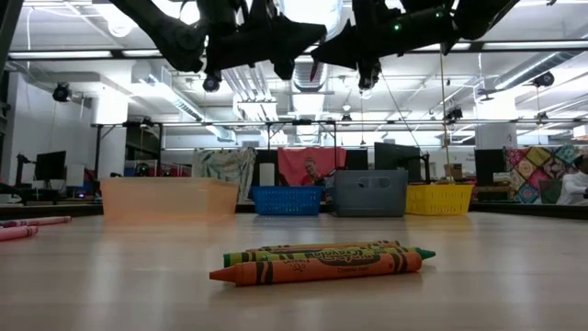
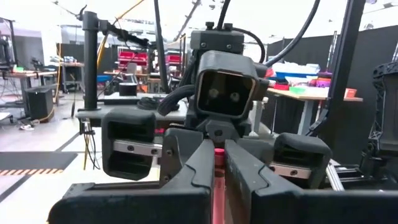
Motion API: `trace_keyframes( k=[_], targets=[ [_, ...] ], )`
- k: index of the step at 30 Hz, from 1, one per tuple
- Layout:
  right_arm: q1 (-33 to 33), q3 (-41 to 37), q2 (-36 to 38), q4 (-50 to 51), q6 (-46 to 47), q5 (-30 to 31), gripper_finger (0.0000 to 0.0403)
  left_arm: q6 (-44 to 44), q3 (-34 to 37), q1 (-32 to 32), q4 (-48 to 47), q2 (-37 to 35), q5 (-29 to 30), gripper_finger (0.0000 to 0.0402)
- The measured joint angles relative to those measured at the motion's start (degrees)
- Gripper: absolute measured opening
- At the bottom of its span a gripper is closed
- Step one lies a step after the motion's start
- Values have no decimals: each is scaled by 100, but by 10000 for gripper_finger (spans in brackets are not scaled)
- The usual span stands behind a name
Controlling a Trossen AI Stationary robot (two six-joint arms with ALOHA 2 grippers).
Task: Sort crayons
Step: Put the red crayon into the black bin
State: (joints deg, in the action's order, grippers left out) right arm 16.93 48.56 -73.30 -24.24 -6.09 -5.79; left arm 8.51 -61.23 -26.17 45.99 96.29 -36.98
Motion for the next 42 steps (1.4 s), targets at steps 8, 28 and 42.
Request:
trace_keyframes(
  k=[8,28,42],
  targets=[
    [5,2,0,51,159,177,15,175,0,-18,4,1,-19,23],
    [1628,1373,-860,3968,1269,1196,13,127,0,-1133,-1388,-311,-464,168],
    [2123,3489,-3003,6437,785,1116,13,-143,0,-1475,-1455,-337,-875,151]
  ],
)
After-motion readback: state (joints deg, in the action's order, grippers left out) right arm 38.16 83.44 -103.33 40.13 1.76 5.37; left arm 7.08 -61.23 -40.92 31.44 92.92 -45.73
